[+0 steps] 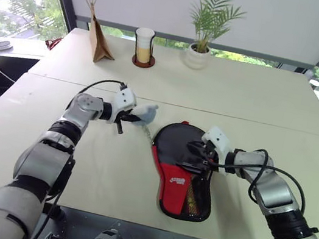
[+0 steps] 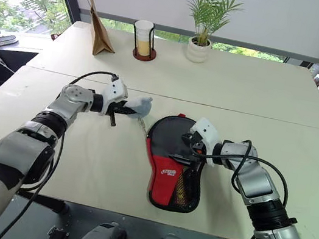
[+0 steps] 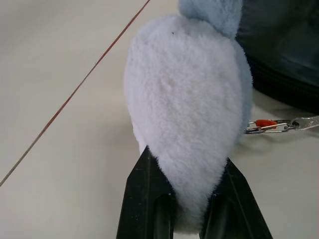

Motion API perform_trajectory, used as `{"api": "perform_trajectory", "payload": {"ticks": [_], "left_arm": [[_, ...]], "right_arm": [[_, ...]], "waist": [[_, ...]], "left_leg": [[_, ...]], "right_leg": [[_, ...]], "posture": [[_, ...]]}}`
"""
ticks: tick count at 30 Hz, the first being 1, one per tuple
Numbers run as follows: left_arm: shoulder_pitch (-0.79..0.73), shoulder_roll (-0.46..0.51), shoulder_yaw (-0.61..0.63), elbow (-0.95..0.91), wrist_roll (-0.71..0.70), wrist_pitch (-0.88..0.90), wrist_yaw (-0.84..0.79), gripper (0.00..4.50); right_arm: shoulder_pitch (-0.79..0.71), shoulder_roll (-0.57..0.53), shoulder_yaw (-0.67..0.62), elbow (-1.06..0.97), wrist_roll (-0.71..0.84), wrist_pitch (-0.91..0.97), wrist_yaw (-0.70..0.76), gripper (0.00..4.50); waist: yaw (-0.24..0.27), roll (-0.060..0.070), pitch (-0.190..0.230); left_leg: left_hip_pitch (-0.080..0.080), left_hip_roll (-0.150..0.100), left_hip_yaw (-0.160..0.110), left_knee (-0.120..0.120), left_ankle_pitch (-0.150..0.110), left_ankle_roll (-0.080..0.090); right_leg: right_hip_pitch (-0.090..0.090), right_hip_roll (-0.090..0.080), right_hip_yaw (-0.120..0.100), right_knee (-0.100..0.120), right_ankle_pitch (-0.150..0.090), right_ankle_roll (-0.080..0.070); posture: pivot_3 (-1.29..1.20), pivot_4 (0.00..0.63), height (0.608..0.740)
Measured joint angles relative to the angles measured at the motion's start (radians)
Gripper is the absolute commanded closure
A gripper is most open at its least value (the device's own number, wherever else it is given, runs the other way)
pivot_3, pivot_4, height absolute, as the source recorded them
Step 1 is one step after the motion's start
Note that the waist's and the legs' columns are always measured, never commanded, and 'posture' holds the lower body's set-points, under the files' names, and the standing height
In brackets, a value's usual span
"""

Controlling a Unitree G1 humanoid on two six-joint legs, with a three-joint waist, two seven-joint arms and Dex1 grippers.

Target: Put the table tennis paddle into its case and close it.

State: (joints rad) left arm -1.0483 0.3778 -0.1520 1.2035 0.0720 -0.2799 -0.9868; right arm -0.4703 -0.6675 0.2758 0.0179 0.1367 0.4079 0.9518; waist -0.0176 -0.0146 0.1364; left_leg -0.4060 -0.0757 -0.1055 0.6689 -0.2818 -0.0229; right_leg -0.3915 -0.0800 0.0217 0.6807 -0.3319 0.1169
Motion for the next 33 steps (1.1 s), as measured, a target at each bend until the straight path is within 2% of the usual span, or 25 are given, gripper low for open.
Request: {"api": "perform_trajectory", "payload": {"ticks": [8,20,33], "left_arm": [[-0.082,-0.052,-0.001,0.087,0.078,-0.031,0.185,4.48],[-0.211,-0.245,-0.068,0.174,0.248,-0.019,0.511,4.48],[-0.291,-0.431,-0.110,0.209,0.376,0.032,0.690,4.48]], "right_arm": [[-0.011,0.013,0.013,0.011,-0.016,0.001,0.019,0.08],[-0.026,0.047,0.019,0.026,-0.066,0.012,0.030,0.08],[-0.027,0.111,0.018,-0.017,-0.075,0.149,-0.008,0.08]], "waist": [[-0.003,-0.001,0.000],[-0.004,-0.008,-0.005],[-0.005,-0.009,-0.006]], "left_leg": [[0.000,0.000,0.000,0.000,0.000,0.000],[0.007,0.000,0.000,-0.003,0.000,0.000],[0.018,0.000,-0.003,-0.007,-0.005,0.007]], "right_leg": [[-0.001,0.000,0.000,0.001,0.000,0.000],[0.003,0.001,0.000,0.002,0.000,0.000],[0.002,0.001,0.001,0.003,0.001,-0.001]], "posture": [[0.00,0.150,0.740],[0.00,0.150,0.740],[0.00,0.150,0.740]]}}
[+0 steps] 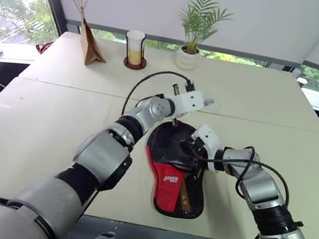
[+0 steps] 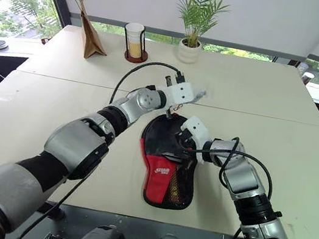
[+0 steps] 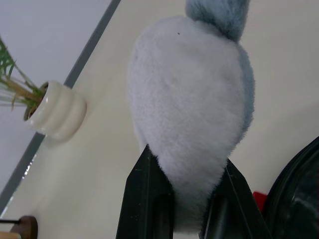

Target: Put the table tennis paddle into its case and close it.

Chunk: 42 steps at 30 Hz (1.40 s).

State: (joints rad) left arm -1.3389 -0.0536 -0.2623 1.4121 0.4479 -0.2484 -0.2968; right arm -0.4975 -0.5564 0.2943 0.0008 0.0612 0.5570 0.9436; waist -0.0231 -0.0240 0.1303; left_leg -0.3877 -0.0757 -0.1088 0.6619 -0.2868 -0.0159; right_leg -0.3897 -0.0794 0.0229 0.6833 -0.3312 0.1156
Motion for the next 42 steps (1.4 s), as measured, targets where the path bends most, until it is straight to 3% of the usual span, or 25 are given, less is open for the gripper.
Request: {"api": "perform_trajectory", "payload": {"ticks": [14,15,22,26,35,42], "left_arm": [[-0.012,-0.109,0.027,0.001,0.015,0.026,0.005,4.48],[-0.012,-0.106,0.033,0.001,0.011,0.028,-0.010,3.51],[-0.009,-0.082,0.084,-0.002,-0.032,0.064,-0.083,0.03],[-0.009,-0.056,0.172,-0.004,-0.118,0.088,-0.161,0.03],[-0.065,0.013,0.475,-0.055,-0.461,0.188,-0.533,0.03],[0.025,0.091,0.424,-0.122,-0.472,0.153,-0.759,0.03]], "right_arm": [[0.009,0.006,0.000,-0.048,-0.031,0.048,-0.008,0.08],[0.009,0.007,0.000,-0.048,-0.035,0.047,-0.008,0.08],[0.007,0.007,0.000,-0.043,-0.039,0.037,-0.002,0.08],[0.006,0.005,0.000,-0.041,-0.039,0.035,0.001,0.08],[0.004,0.003,-0.006,-0.035,-0.037,0.023,0.000,0.08],[0.006,-0.002,-0.068,-0.039,0.003,0.079,-0.021,0.08]], "waist": [[0.002,0.001,0.000],[0.002,0.001,-0.001],[0.002,0.001,-0.001],[0.003,0.002,-0.001],[0.002,0.002,-0.001],[0.012,0.003,-0.001]], "left_leg": [[0.000,0.000,0.000,-0.001,0.000,0.000],[0.001,0.000,0.000,-0.001,0.000,0.000],[0.001,0.000,0.000,-0.001,-0.001,0.000],[0.001,0.000,0.000,-0.001,-0.001,0.000],[0.001,-0.001,0.000,-0.001,-0.001,0.000],[-0.001,-0.004,-0.001,0.000,0.000,-0.002]], "right_leg": [[-0.001,0.000,0.001,0.000,0.000,0.000],[-0.001,0.000,0.001,0.000,0.000,0.000],[-0.001,-0.001,0.001,0.000,0.000,0.000],[-0.001,-0.001,0.001,0.000,0.000,0.000],[-0.002,-0.001,0.001,0.000,0.000,-0.001],[-0.002,-0.003,0.001,-0.001,0.001,-0.001]], "posture": [[0.00,0.150,0.740],[0.00,0.150,0.740],[0.00,0.150,0.740],[0.00,0.150,0.740],[0.00,0.150,0.740],[0.00,0.150,0.740]]}}
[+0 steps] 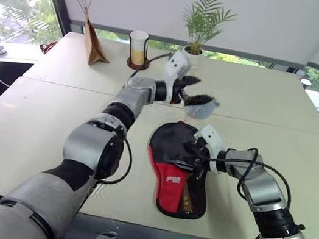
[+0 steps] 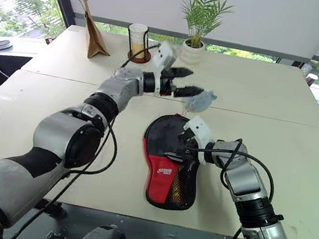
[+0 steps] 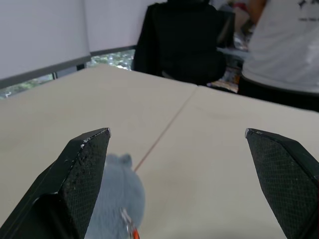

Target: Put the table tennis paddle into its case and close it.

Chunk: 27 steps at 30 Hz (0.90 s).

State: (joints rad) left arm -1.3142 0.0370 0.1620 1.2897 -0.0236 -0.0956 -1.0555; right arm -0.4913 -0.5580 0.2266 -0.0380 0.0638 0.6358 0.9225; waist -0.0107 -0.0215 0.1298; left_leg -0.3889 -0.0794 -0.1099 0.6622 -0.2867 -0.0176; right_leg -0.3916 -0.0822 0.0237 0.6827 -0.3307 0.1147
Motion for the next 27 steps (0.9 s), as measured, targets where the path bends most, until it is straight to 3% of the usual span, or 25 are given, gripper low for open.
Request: {"api": "perform_trajectory", "payload": {"ticks": [6,13,21,27], "left_arm": [[0.145,0.014,-0.093,-0.049,0.022,-0.076,-0.131,0.03],[0.228,0.014,-0.150,-0.136,0.021,-0.141,-0.172,0.03],[0.315,0.017,-0.227,-0.191,0.036,-0.186,-0.176,0.03],[0.396,0.019,-0.271,-0.238,0.044,-0.207,-0.139,0.03]], "right_arm": [[-0.046,-0.021,-0.130,-0.013,0.030,0.121,-0.104,0.08],[-0.187,-0.080,-0.214,-0.018,0.036,0.212,-0.203,0.08],[-0.384,-0.023,-0.228,0.300,-0.001,0.129,-0.369,0.08],[-0.575,0.099,-0.227,0.743,-0.036,-0.068,-0.488,0.08]], "waist": [[-0.003,0.001,0.002],[-0.003,0.002,0.002],[-0.008,0.002,0.002],[-0.023,0.002,0.002]], "left_leg": [[-0.020,-0.005,-0.001,0.002,0.004,-0.007],[-0.020,-0.009,-0.001,0.001,0.004,-0.006],[-0.020,-0.010,-0.001,0.001,0.004,-0.006],[-0.020,-0.010,-0.001,0.001,0.004,-0.006]], "right_leg": [[-0.020,-0.006,0.000,0.002,0.000,0.000],[-0.021,-0.012,-0.001,0.002,0.000,0.000],[-0.021,-0.013,-0.001,0.002,0.000,0.000],[-0.021,-0.013,-0.002,0.003,0.000,0.000]], "posture": [[0.00,0.150,0.740],[0.00,0.150,0.740],[0.00,0.150,0.740],[0.00,0.150,0.740]]}}
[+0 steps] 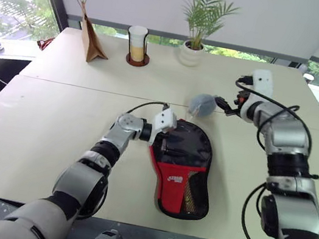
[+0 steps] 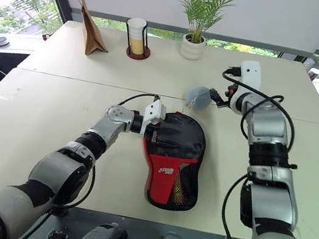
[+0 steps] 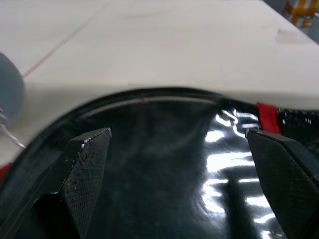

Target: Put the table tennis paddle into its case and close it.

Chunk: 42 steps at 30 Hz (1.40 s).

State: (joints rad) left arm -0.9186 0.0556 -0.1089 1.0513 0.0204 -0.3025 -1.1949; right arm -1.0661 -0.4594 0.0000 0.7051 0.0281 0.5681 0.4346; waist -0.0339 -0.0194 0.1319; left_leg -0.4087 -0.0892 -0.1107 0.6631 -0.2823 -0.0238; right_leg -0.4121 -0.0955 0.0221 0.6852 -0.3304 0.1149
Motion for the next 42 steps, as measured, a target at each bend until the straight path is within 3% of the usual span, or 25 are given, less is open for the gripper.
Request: {"api": "perform_trajectory", "payload": {"ticks": [8,15,25,28,35,42], "left_arm": [[0.037,-0.004,-0.046,-0.039,0.030,-0.009,0.087,0.03],[0.037,-0.013,-0.060,-0.040,0.035,-0.008,0.137,0.03],[0.040,-0.011,-0.066,-0.043,0.034,-0.008,0.149,0.03],[0.040,-0.011,-0.067,-0.043,0.034,-0.008,0.155,0.00],[0.040,-0.011,-0.067,-0.043,0.034,-0.006,0.166,0.00],[0.040,-0.014,-0.073,-0.044,0.034,0.009,0.175,0.00]], "right_arm": [[-0.174,0.071,0.004,0.420,-0.029,-0.220,-0.018,0.08],[-0.197,0.122,0.011,0.527,-0.054,-0.239,0.030,0.08],[-0.200,0.161,-0.001,0.595,-0.066,-0.229,-0.075,0.08],[-0.200,0.166,-0.010,0.597,-0.066,-0.229,-0.089,1.01],[-0.205,0.182,-0.016,0.597,-0.066,-0.236,-0.096,4.36],[-0.207,0.171,0.026,0.591,-0.105,-0.239,-0.073,4.36]], "waist": [[-0.011,0.001,0.000],[-0.010,0.001,-0.001],[-0.011,0.004,-0.002],[-0.011,0.004,-0.002],[-0.012,0.004,-0.002],[-0.010,0.004,-0.002]], "left_leg": [[0.001,-0.001,-0.002,0.001,0.000,0.000],[0.001,-0.001,-0.003,0.002,0.000,0.000],[0.001,-0.001,-0.003,0.002,0.000,0.000],[0.002,-0.001,-0.003,0.003,0.000,0.000],[0.002,-0.001,-0.003,0.003,0.000,0.000],[0.002,-0.001,-0.004,0.003,0.000,0.000]], "right_leg": [[0.002,-0.001,-0.001,0.000,0.000,0.000],[0.003,-0.001,-0.001,0.000,0.000,0.000],[0.004,-0.001,-0.001,0.000,0.000,0.000],[0.005,-0.001,-0.001,0.000,0.000,0.000],[0.005,-0.001,-0.001,0.000,0.000,0.000],[0.005,-0.001,-0.001,0.000,0.000,0.000]], "posture": [[0.00,0.150,0.740],[0.00,0.150,0.740],[0.00,0.150,0.740],[0.00,0.150,0.740],[0.00,0.150,0.740],[0.00,0.150,0.740]]}}
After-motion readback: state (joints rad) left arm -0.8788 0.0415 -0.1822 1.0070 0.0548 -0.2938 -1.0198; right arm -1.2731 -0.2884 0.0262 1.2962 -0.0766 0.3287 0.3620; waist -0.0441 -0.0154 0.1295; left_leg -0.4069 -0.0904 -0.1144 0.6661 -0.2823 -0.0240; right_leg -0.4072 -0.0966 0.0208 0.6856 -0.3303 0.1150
